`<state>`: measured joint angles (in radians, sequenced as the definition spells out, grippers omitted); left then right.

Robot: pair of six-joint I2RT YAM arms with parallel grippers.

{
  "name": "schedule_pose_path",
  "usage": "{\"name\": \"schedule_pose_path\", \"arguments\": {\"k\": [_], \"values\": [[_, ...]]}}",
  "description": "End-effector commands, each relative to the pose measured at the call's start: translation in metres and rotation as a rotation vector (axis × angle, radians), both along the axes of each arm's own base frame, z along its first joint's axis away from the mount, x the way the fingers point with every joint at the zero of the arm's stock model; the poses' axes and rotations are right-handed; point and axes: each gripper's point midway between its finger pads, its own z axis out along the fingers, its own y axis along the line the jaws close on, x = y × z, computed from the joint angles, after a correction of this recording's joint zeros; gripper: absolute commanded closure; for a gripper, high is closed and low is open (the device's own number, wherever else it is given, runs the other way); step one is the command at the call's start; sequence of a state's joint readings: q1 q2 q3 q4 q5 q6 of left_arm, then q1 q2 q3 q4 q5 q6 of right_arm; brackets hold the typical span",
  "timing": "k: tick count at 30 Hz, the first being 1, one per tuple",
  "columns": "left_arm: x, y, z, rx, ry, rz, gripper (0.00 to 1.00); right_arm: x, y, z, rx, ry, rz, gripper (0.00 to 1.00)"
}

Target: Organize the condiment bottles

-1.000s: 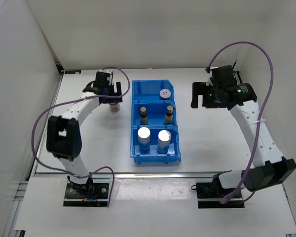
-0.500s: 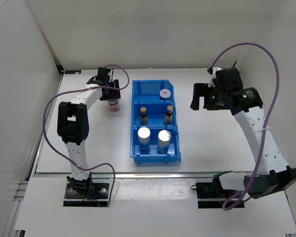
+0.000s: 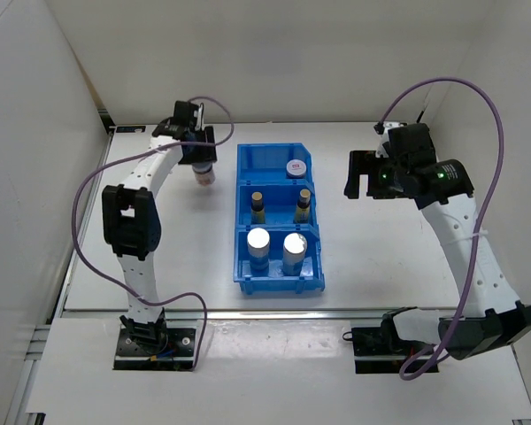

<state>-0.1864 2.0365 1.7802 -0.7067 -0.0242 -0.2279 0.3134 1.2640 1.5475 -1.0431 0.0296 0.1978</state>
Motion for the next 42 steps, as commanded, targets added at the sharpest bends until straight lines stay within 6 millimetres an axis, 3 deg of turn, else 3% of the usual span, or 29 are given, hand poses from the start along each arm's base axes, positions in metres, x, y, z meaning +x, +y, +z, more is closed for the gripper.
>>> {"name": "schedule_pose_path", "arguments": {"k": [1,3,5,6,10,12,16,21,24,27,28,32,35,36,37,41,42], "values": [[0.017,-0.036,0.151,-0.082,-0.331,-0.047,0.89,-0.005,-0.008,0.011,-0.009,-0.055,-0.009,0.0],[0.02,-0.052,0.191,-0.106,-0.41,-0.074,0.89,-0.006,-0.008,0.007,-0.012,-0.047,-0.009,0.0],[0.022,-0.063,0.201,-0.113,-0.424,-0.093,0.89,-0.006,-0.008,0.007,-0.012,-0.047,-0.009,0.0],[0.022,-0.076,0.225,-0.14,-0.477,-0.121,0.89,-0.006,-0.008,0.007,-0.012,-0.047,-0.009,0.0],[0.019,-0.125,0.231,-0.171,-0.496,-0.241,0.89,-0.003,-0.007,0.002,-0.018,-0.029,-0.009,0.0],[0.018,-0.155,0.213,-0.171,-0.467,-0.306,0.89,-0.003,-0.007,0.002,-0.018,-0.029,-0.009,0.0],[0.016,-0.181,0.162,-0.128,-0.368,-0.35,0.89,-0.003,-0.005,0.002,-0.011,-0.027,-0.002,0.0],[0.015,-0.189,0.104,-0.076,-0.259,-0.353,0.89,-0.006,-0.002,0.005,0.017,-0.027,-0.004,0.0],[0.018,-0.185,0.078,-0.041,-0.216,-0.335,0.89,-0.011,0.005,-0.002,0.047,0.008,0.016,0.0],[0.021,-0.182,0.068,-0.019,-0.204,-0.32,0.89,-0.016,0.006,-0.005,0.059,0.023,0.018,0.0],[0.022,-0.183,0.054,-0.011,-0.181,-0.321,0.87,-0.019,0.005,-0.006,0.064,0.026,0.011,0.0],[0.024,-0.184,0.038,-0.01,-0.157,-0.313,0.75,-0.022,0.006,-0.008,0.07,0.031,0.017,0.0],[0.025,-0.185,0.027,-0.003,-0.138,-0.314,0.55,-0.024,0.005,-0.009,0.067,0.04,0.017,0.0],[0.025,-0.185,0.027,-0.003,-0.138,-0.314,0.39,-0.024,0.005,-0.009,0.067,0.04,0.017,0.0],[0.025,-0.185,0.027,-0.009,-0.136,-0.307,0.31,-0.024,0.005,-0.009,0.067,0.04,0.017,0.0],[0.026,-0.182,0.027,0.005,-0.141,-0.294,0.13,-0.024,0.004,-0.006,0.061,0.036,0.011,0.0],[0.026,-0.182,0.035,0.001,-0.154,-0.293,0.06,-0.023,0.004,-0.003,0.064,0.026,0.011,0.0]]}}
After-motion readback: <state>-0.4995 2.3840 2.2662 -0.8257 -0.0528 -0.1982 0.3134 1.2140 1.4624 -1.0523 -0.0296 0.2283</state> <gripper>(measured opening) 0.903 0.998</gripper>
